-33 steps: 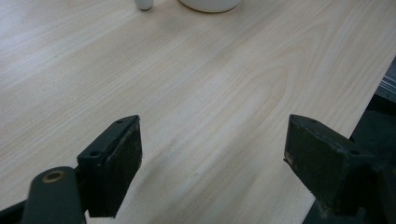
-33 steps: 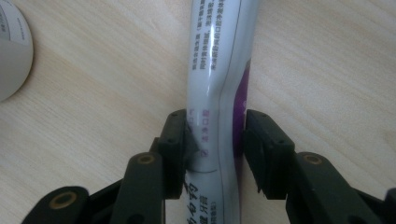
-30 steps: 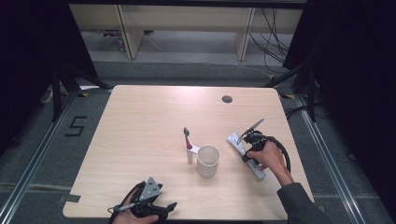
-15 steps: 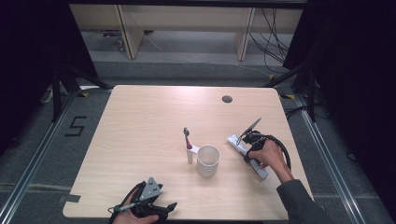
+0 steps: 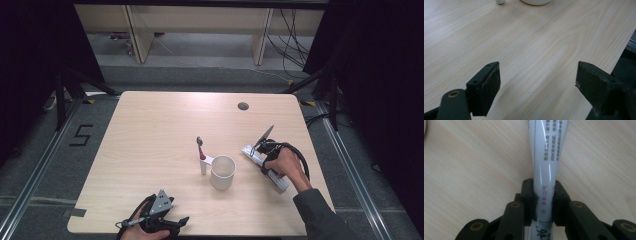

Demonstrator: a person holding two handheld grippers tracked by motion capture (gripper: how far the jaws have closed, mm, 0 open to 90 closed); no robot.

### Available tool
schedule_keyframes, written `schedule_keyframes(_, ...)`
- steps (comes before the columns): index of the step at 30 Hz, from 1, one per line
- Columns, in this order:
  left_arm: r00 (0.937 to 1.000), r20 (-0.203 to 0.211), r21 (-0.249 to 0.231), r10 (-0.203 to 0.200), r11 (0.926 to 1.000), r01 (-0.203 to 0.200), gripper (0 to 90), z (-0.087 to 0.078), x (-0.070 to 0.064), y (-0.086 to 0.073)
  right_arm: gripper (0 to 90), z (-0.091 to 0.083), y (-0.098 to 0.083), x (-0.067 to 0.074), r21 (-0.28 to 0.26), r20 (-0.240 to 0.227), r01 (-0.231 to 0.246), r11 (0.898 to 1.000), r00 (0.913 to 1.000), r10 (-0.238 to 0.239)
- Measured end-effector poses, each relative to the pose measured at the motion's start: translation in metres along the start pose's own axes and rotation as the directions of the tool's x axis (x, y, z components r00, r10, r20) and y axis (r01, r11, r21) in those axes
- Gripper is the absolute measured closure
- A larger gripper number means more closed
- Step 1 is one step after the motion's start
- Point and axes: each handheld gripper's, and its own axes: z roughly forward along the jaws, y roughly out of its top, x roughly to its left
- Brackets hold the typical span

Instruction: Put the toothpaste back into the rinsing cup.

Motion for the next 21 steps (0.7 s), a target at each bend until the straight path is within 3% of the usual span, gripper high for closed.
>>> schedule_keyframes(5,1.0000,0.000,0.002,0.004,1.0000,-0.004,19.4,-0.0001,-0.0001,-0.0001,75.6,-0.0003,0.0034,0.0022,0.033,0.002,0.006,0.999,1.0000,-0.006)
schedule_keyframes(7,1.0000,-0.003,-0.002,0.003,1.0000,-0.003,19.4,0.0000,0.0004,0.0003,75.6,0.0003,0.0048,0.0025,0.047,0.012,0.036,0.998,0.9993,-0.036)
schedule_keyframes(18,1.0000,-0.004,-0.009,-0.005,1.0000,0.005,19.4,0.0005,0.0000,0.0001,76.0,-0.0005,0.0072,0.0065,0.089,0.016,0.039,0.995,0.9990,-0.041)
schedule_keyframes(19,0.9997,-0.017,0.014,0.015,0.9998,-0.015,19.4,-0.0006,0.0016,0.0007,76.0,-0.0005,0.0075,0.0060,0.088,0.020,0.052,0.995,0.9983,-0.054)
schedule_keyframes(21,1.0000,-0.003,-0.006,-0.006,1.0000,0.006,19.4,0.0001,-0.0004,-0.0003,76.1,-0.0010,0.0072,0.0067,0.092,0.019,0.050,0.995,0.9985,-0.052)
